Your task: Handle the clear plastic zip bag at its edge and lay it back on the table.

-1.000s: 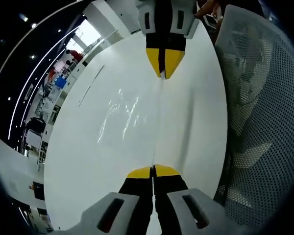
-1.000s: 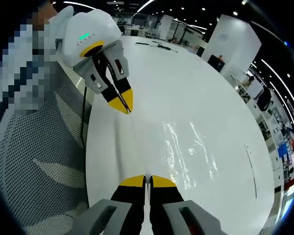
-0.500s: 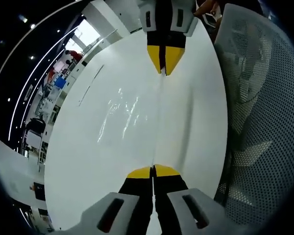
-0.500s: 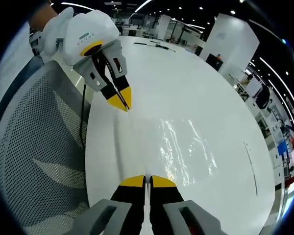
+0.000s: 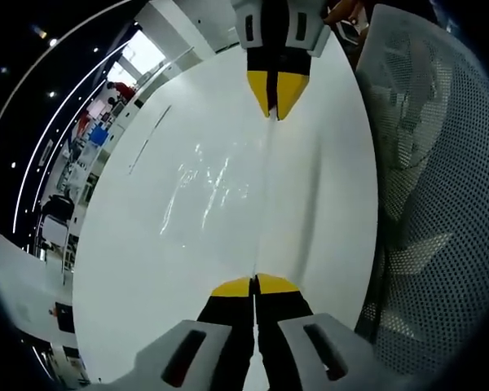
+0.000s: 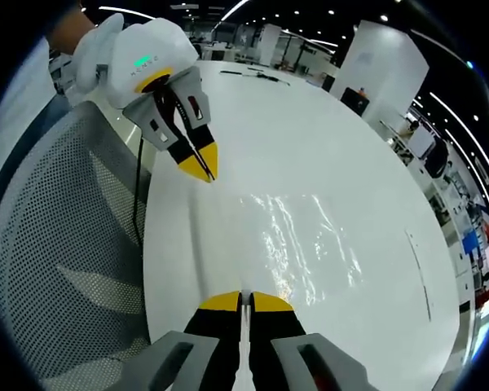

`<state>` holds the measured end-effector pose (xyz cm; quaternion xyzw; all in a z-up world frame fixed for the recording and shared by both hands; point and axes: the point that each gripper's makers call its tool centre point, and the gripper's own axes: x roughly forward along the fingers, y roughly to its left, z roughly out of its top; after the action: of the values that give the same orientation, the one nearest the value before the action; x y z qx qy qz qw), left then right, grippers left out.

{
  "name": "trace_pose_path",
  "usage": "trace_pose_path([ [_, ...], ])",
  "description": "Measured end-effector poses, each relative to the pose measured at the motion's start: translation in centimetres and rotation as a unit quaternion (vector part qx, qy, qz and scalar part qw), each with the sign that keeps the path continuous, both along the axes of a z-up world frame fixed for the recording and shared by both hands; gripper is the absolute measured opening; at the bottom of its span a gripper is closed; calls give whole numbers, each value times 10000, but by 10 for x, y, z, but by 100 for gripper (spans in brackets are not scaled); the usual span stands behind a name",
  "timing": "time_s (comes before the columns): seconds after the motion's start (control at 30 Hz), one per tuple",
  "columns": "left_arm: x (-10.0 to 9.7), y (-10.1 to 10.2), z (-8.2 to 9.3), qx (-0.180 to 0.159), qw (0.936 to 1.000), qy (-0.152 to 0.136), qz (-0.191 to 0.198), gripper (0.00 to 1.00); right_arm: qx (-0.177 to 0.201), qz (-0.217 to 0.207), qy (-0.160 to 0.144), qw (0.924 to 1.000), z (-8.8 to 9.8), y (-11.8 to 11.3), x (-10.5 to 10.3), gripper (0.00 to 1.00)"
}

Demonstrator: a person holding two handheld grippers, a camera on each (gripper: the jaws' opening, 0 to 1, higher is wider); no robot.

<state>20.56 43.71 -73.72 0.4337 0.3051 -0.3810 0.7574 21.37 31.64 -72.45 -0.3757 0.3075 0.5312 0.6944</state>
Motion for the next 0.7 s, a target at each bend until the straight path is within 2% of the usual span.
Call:
trace_pose_path([
  [0.53, 1, 4, 0, 10, 10000, 3, 30, 0, 13, -62, 10, 10000, -1, -2, 0, 0],
  [0.7, 0, 1, 5, -18, 9997, -170, -194, 0, 83, 144, 52, 9998, 1, -7, -6, 0],
])
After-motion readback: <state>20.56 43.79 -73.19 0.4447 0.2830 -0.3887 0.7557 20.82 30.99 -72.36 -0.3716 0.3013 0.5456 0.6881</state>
